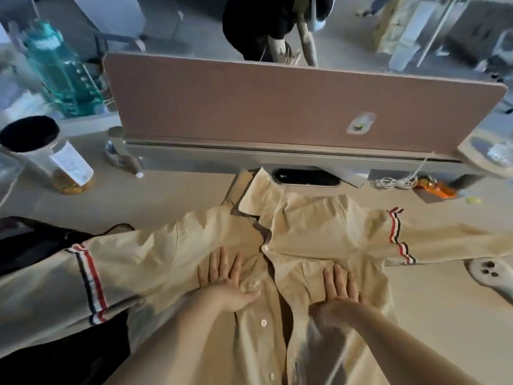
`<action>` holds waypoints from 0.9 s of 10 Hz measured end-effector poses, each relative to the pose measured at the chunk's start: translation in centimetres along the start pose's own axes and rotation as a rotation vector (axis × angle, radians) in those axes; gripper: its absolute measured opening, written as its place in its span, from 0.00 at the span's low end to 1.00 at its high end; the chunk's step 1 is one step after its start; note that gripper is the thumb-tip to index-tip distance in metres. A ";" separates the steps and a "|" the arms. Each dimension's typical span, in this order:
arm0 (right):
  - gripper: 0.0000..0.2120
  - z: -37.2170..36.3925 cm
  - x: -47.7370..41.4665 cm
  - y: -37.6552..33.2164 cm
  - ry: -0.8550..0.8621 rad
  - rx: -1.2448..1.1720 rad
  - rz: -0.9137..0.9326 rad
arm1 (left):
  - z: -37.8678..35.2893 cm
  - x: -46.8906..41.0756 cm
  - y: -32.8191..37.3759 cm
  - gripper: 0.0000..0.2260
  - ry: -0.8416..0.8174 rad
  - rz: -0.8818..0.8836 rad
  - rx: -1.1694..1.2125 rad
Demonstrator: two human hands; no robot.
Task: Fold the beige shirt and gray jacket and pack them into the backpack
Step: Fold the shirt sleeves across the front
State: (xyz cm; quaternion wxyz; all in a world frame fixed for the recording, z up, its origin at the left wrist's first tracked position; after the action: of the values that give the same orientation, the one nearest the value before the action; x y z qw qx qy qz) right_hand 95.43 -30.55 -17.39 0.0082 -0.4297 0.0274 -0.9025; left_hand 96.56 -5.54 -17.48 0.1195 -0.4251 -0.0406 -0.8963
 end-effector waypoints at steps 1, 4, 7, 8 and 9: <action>0.38 2.6 0.1 -0.9 -0.110 0.039 -0.023 | 1.4 -1.2 0.6 0.44 -0.062 0.047 -0.107; 0.14 18.7 -7.0 -9.0 0.447 -0.178 0.303 | 15.8 -4.3 1.7 0.13 0.607 0.013 0.549; 0.11 20.7 -13.4 -9.3 0.552 -0.206 0.438 | 16.2 -11.9 1.9 0.17 0.558 0.121 0.565; 0.06 20.5 -13.9 -8.6 0.559 -0.266 0.510 | 15.8 -12.5 1.7 0.14 0.598 0.115 0.591; 0.31 20.1 -14.3 -8.5 0.459 -0.168 0.521 | 15.8 -13.2 1.2 0.10 0.567 0.123 0.647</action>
State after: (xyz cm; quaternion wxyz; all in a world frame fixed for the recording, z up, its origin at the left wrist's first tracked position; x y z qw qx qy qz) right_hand 120.13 -22.38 -15.35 0.1966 -0.1936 0.2112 -0.9377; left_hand 116.83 -1.51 -17.66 0.3064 -0.1043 -0.2595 -0.9099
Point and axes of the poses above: each hand's wrist, its own x-axis away from the middle knuckle, its own z-axis out of the back of the hand, y = z × x, the point moved 3 cm from there along -x, towards the middle knuckle, and after that the axes turned 11 degrees about z, right-handed, at the moved point
